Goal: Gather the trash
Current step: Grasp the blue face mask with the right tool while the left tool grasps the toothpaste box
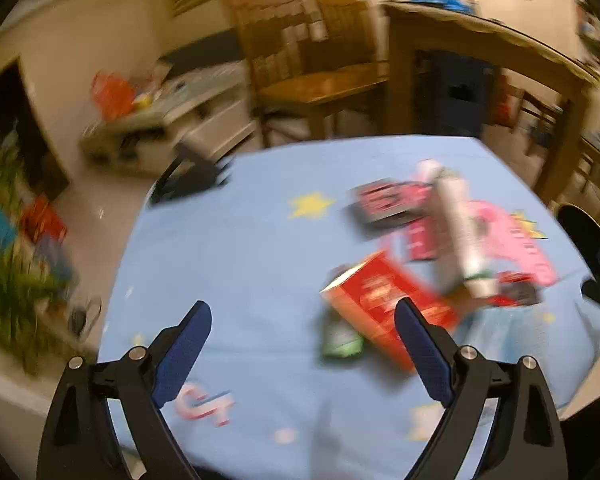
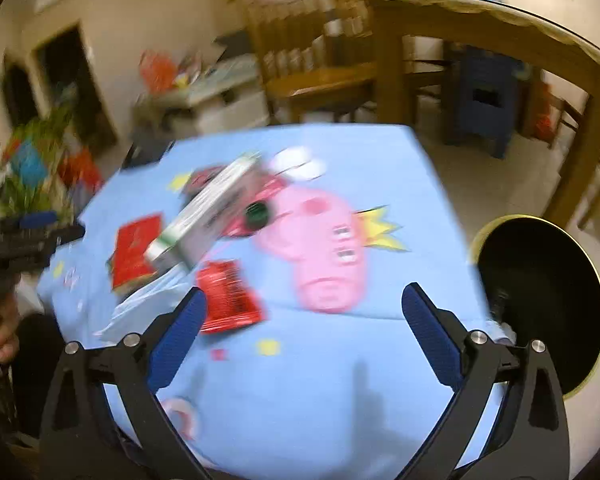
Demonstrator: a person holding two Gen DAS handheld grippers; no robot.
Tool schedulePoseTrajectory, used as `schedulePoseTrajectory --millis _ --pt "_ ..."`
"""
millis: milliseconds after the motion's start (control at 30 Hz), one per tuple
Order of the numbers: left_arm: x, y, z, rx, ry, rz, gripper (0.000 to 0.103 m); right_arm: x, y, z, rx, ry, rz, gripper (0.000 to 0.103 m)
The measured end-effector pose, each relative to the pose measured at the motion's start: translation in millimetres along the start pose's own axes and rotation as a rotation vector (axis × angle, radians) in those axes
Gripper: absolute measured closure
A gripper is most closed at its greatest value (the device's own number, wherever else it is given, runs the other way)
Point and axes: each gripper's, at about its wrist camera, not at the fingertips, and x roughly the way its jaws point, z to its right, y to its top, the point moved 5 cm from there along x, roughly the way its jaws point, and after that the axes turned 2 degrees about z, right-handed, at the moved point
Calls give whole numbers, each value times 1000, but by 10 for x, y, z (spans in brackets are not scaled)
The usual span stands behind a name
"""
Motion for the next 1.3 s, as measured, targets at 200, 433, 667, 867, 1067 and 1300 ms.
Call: schedulePoseTrajectory --millis 200,433,667,867,1067,1300 --pt "56 -192 -447 -73 9 -28 13 85 141 -430 45 118 -38 19" --pt "164 -356 -553 -107 -36 -56 13 0 30 -905 44 187 -72 22" --pt "187 -423 -468 -87 -52 -59 13 333 -277 -1116 -21 86 -185 32" --pt "210 -417 -467 -95 -45 -77 13 237 -324 -1103 -42 161 -180 96" --pt "131 -286 -222 -55 -76 -70 13 -250 -50 -733 84 291 -59 98" --pt "53 92 525 85 -152 -33 12 -483 104 7 224 272 42 98"
